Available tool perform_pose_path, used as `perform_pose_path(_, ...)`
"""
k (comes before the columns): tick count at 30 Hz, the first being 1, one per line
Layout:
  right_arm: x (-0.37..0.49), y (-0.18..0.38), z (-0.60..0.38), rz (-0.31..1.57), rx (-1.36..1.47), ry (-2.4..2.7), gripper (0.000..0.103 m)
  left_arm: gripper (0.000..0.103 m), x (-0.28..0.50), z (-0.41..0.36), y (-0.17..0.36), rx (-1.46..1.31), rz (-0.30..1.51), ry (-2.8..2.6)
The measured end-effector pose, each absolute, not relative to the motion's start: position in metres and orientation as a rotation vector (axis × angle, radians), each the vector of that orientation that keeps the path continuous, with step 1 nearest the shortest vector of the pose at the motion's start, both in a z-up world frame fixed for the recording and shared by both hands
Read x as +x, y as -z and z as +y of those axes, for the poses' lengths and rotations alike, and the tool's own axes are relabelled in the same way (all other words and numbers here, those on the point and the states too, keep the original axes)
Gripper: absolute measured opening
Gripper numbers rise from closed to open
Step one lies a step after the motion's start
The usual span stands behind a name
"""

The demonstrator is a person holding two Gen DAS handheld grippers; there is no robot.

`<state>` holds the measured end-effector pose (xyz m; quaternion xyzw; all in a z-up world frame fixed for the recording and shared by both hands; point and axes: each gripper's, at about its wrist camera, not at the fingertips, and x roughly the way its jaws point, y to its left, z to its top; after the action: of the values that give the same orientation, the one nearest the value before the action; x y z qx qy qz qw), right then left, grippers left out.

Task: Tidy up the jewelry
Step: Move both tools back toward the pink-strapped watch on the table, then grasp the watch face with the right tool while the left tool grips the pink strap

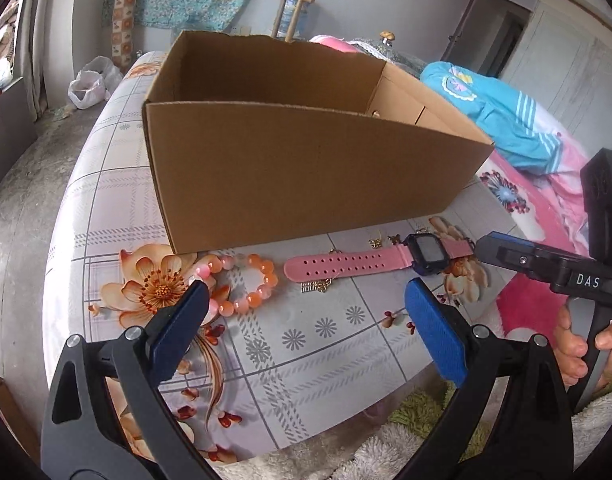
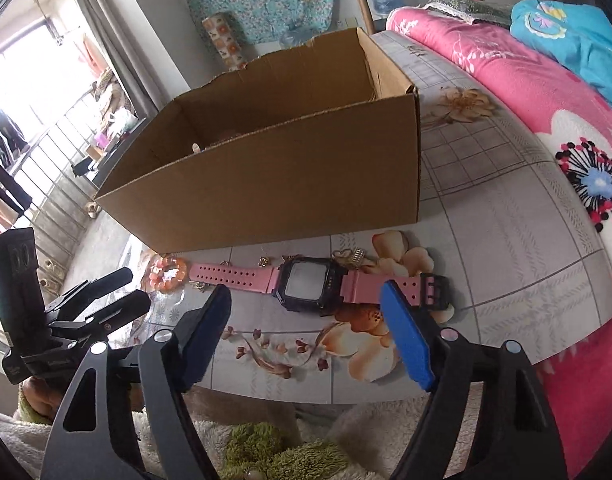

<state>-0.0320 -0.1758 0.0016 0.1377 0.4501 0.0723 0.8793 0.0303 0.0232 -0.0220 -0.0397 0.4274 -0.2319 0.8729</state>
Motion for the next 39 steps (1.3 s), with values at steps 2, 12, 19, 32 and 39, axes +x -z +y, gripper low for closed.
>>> perform_pose_path(2,-0.028,0.004,-0.171,0.954,0.267,-0.149,0.066,0.094,0.033,0.019,0.027,-0.072,0.904,0.487)
perform_pose_path(12,-0.028,0.003,-0.150,0.911,0.030,-0.202,0.064,0.067,0.035,-0.004,0.037,0.019,0.901,0.486)
perform_pose_path(19,-0.019,0.010,-0.127,0.911,-0.240,-0.345,0.063,0.045,0.030,-0.011,0.037,0.073,0.874,0.494)
perform_pose_path(32,0.012,0.021,-0.117,1.043,-0.473,-0.518,0.051,0.033,0.013,-0.021,0.037,0.190,0.820,0.530)
perform_pose_path(39,0.031,0.015,-0.133,1.115,-0.366,-0.602,0.050,0.033,0.005,-0.052,0.040,0.356,0.762,0.573)
